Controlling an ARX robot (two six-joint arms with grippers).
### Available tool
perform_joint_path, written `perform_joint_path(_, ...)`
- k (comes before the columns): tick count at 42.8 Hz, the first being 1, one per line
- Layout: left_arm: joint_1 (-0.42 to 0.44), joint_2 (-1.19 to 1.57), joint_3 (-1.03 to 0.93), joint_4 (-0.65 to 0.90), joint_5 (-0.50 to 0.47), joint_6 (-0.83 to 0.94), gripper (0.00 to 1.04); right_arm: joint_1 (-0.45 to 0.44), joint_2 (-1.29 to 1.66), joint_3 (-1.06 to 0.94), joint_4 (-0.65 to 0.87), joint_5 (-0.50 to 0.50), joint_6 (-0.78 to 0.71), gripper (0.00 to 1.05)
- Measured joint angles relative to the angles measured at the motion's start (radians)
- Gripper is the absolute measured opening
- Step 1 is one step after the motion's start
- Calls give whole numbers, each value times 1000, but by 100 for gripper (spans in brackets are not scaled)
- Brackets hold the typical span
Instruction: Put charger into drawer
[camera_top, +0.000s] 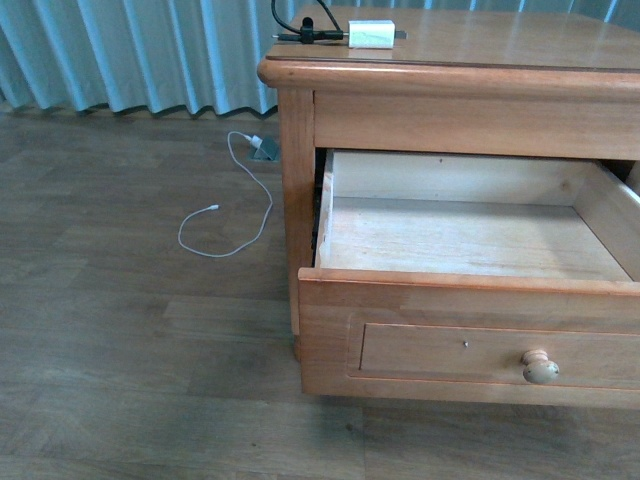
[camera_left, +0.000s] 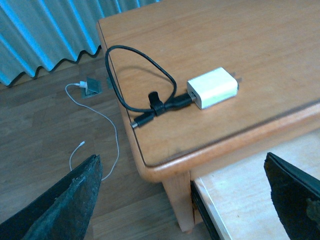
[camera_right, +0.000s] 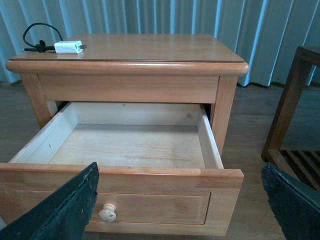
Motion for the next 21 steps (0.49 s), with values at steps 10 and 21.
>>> perform_joint_path(10, 2, 224, 262, 20, 48, -38, 99, 0, 0, 0, 0, 0, 0, 96)
perform_joint_path(21, 3, 406, 446, 47, 83, -58, 99, 0, 0, 0, 0, 0, 0, 96)
